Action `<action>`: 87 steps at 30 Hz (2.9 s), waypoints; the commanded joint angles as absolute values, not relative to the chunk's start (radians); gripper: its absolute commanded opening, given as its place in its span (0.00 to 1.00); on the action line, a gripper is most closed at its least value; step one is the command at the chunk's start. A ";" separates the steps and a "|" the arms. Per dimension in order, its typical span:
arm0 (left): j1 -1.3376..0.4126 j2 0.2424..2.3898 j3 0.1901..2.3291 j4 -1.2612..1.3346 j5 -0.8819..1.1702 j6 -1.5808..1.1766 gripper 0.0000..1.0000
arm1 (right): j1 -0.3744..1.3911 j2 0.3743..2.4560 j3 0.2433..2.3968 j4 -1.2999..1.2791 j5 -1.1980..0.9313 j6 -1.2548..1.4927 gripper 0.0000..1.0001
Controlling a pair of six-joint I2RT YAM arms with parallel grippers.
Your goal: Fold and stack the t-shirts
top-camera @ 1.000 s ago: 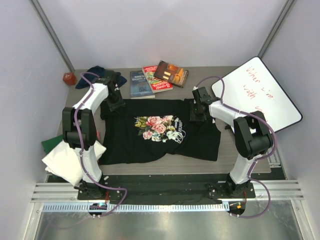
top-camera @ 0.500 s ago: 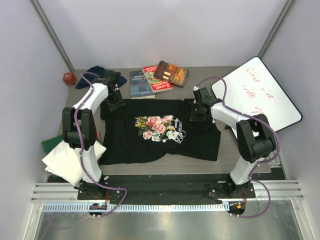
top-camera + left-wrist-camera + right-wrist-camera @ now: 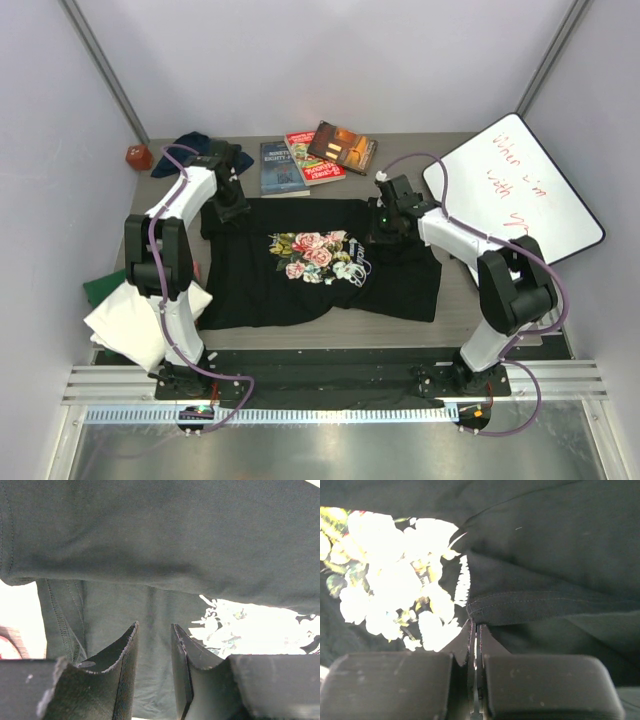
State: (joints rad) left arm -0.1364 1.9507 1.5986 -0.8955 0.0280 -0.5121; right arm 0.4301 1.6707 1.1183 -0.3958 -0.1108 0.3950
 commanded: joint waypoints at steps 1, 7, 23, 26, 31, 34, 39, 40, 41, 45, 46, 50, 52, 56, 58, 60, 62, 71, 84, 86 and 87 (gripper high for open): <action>-0.138 1.948 1.632 -0.905 0.040 -0.499 0.32 | 0.489 1.640 1.132 -0.387 -0.141 0.439 0.01; -0.138 1.947 1.632 -0.905 0.038 -0.497 0.32 | 0.590 1.661 1.114 -0.393 -0.129 0.505 0.15; -0.140 1.944 1.634 -0.907 0.046 -0.495 0.32 | 0.652 1.405 1.111 -0.486 0.153 0.479 0.17; -0.138 1.942 1.628 -0.904 0.049 -0.495 0.33 | 0.626 1.381 1.082 -0.483 0.189 0.463 0.17; -0.143 1.922 1.608 -0.885 0.049 -0.488 0.37 | 0.597 1.306 0.990 -0.439 0.228 0.488 0.20; -0.150 1.913 1.595 -0.871 0.049 -0.483 0.40 | 0.589 1.238 0.928 -0.434 0.264 0.497 0.27; -0.158 1.922 1.601 -0.874 0.055 -0.483 0.40 | 0.589 1.184 0.848 -0.486 0.273 0.537 0.37; -0.158 1.924 1.601 -0.874 0.055 -0.485 0.40 | 0.589 1.183 0.836 -0.508 0.267 0.552 0.41; -0.158 1.924 1.600 -0.874 0.054 -0.485 0.40 | 0.589 1.178 0.812 -0.518 0.259 0.569 0.41; -0.167 1.928 1.598 -0.873 0.046 -0.483 0.41 | 0.589 1.141 0.746 -0.546 0.222 0.658 0.41; -0.169 1.931 1.600 -0.874 0.048 -0.483 0.41 | 0.588 1.129 0.724 -0.567 0.241 0.670 0.41; -0.176 1.940 1.603 -0.879 0.038 -0.482 0.40 | 0.588 1.054 0.696 -0.672 0.388 0.779 0.41; -0.178 1.947 1.605 -0.881 0.034 -0.482 0.40 | 0.586 1.006 0.672 -0.719 0.435 0.868 0.42; -0.179 1.954 1.614 -0.893 0.028 -0.479 0.39 | 0.577 0.930 0.601 -0.726 0.431 0.977 0.49; -0.181 1.954 1.612 -0.894 0.025 -0.479 0.39 | 0.575 0.911 0.572 -0.736 0.428 1.014 0.49; -0.186 1.954 1.612 -0.894 0.025 -0.477 0.39 | 0.575 0.897 0.558 -0.758 0.428 1.032 0.55; -0.186 1.956 1.612 -0.894 0.023 -0.477 0.39 | 0.574 0.888 0.543 -0.782 0.445 1.055 0.56; -0.190 1.959 1.615 -0.897 0.021 -0.476 0.38 | 0.574 0.761 0.525 -0.854 0.486 1.152 0.56; -0.193 1.957 1.620 -0.900 0.037 -0.476 0.37 | 0.563 0.720 0.608 -1.026 0.631 1.282 0.57; -0.193 1.960 1.623 -0.902 0.043 -0.476 0.37 | 0.563 0.716 0.598 -1.006 0.609 1.276 0.57; -0.193 1.960 1.623 -0.903 0.044 -0.476 0.37 | 0.563 0.719 0.592 -1.002 0.603 1.275 0.57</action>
State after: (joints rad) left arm -0.1883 1.9572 1.5978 -0.8951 0.0277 -0.4889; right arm 0.5671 0.7341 0.5865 -0.9970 0.5697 1.2335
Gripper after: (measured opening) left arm 0.372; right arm 0.569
